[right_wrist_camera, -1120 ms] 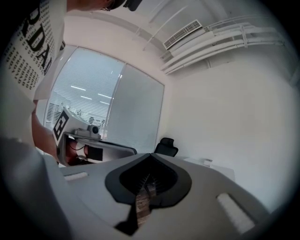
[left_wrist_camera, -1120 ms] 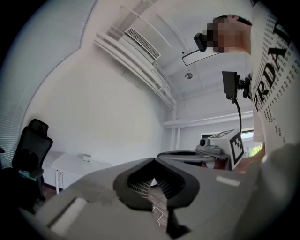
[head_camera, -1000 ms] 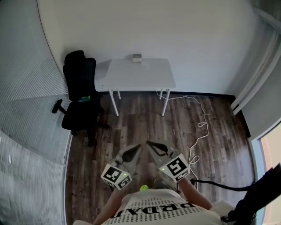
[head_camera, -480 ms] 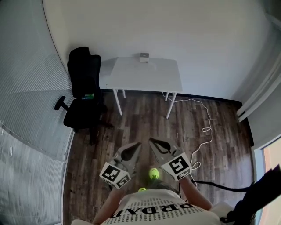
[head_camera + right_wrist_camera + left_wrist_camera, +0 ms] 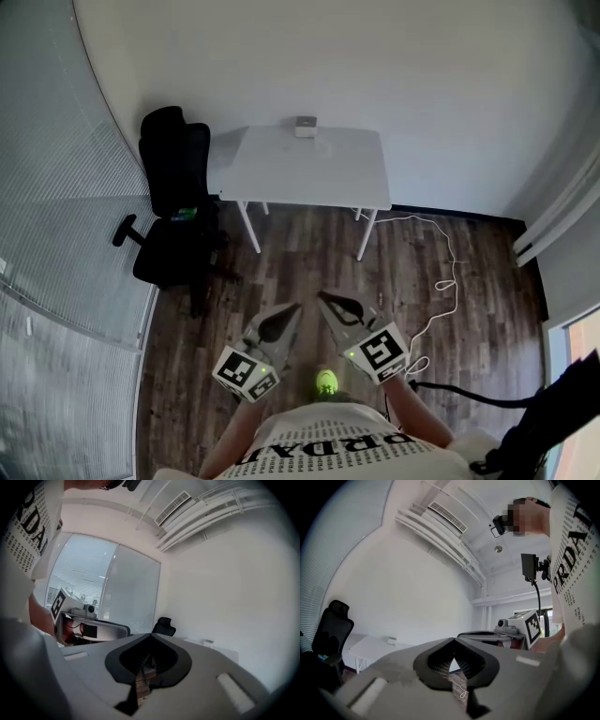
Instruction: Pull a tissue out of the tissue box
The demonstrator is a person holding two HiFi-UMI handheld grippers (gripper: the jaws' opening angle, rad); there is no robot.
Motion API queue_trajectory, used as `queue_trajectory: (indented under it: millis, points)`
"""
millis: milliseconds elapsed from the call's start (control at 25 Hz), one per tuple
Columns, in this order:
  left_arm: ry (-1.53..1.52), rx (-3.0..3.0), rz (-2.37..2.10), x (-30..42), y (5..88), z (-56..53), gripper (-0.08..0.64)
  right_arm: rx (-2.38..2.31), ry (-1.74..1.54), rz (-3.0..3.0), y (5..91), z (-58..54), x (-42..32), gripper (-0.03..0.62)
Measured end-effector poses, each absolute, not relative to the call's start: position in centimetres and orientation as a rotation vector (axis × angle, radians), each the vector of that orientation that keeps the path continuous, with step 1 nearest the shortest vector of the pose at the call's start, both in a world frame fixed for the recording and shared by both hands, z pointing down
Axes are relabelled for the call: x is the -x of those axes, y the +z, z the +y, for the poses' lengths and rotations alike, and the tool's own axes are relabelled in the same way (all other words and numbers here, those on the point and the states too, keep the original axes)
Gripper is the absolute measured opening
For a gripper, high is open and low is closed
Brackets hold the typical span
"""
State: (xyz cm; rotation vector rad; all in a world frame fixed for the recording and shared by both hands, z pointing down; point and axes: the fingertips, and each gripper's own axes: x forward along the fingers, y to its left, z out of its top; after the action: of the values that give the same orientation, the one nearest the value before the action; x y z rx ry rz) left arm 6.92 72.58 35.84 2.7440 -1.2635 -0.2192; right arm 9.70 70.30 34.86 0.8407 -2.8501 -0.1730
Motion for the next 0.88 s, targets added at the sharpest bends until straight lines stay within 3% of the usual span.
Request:
queue_trajectory:
  millis: [880]
  points:
    - [-0.165, -2.739, -1.26, -12.2, 36.5, 61.2, -0.002, -0.874, -0.072, -2.892, 35.9, 59.2, -14.8, 0.009]
